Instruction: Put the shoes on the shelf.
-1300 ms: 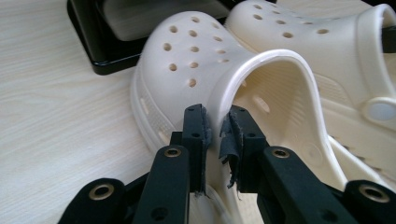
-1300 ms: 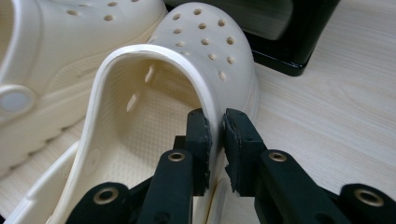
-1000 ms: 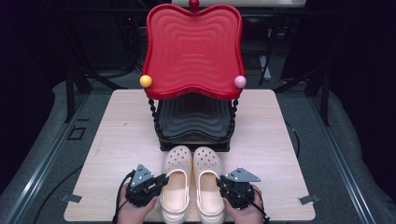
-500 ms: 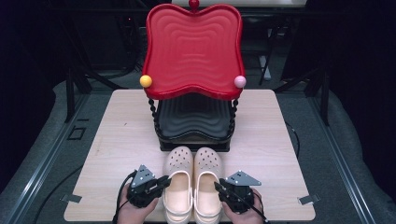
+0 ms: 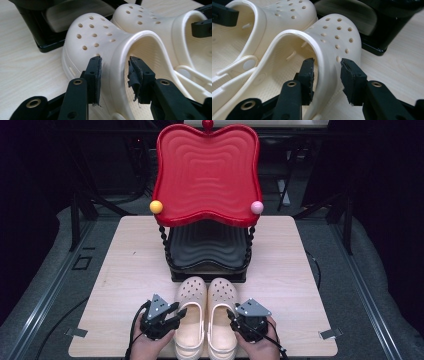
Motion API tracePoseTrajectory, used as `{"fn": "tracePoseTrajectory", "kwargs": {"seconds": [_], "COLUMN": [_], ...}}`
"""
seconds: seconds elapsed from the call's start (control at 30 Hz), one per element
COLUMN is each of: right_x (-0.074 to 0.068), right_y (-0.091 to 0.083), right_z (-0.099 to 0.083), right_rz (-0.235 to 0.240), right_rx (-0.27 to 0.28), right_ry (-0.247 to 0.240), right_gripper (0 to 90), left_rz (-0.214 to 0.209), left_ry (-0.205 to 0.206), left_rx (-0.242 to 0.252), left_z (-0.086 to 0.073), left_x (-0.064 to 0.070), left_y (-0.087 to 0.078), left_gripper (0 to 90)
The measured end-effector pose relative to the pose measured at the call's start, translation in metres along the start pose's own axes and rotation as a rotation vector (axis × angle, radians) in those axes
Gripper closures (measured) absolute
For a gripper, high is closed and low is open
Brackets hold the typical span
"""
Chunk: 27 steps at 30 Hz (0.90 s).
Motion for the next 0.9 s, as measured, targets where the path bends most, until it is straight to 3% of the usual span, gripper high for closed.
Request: {"fn": "tracePoseTrajectory", "kwargs": {"seconds": [0.17,0.3,0.4,0.5,0.6,0.67,0.73,0.9], "right_x": [-0.002,-0.001,-0.001,-0.001,0.001,0.002,0.003,0.009], "right_y": [0.01,0.011,0.009,0.011,0.008,0.008,0.005,-0.003], "right_z": [0.005,0.005,0.005,0.007,0.007,0.009,0.009,0.012], "right_rz": [-0.061,-0.062,-0.062,-0.07,-0.067,-0.08,-0.081,-0.103], "right_rx": [0.016,0.018,-0.001,0.021,-0.005,0.021,-0.003,0.021], "right_ry": [-0.072,-0.055,-0.044,-0.019,-0.012,-0.01,-0.012,0.017], "right_gripper": [68.6,69.8,71.5,73.7,75.6,77.9,78.6,81.9], "left_rz": [0.029,0.042,0.055,0.056,0.059,0.065,0.074,0.086], "left_ry": [0.015,0.008,0.02,0.014,0.016,0.023,0.03,0.024], "left_rx": [0.003,0.002,0.006,0.008,0.008,0.014,0.018,0.034], "left_z": [0.007,0.008,0.008,0.009,0.009,0.01,0.011,0.014], "left_x": [0.002,0.002,0.003,0.003,0.003,0.002,0.001,-0.005], "left_y": [0.006,0.01,0.01,0.009,0.008,0.006,0.004,-0.004], "left_gripper": [62.2,62.7,67.4,72.0,73.7,75.5,76.1,80.0]}}
Point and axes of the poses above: each handheld gripper's, and its own axes: y roughly forward along the jaws, z roughly out of its top, x roughly to its right, the point moved 7 cm from there along y, roughly forward along the jaws, and after that the axes turned 1 degree about y, right-handed, at the moved point
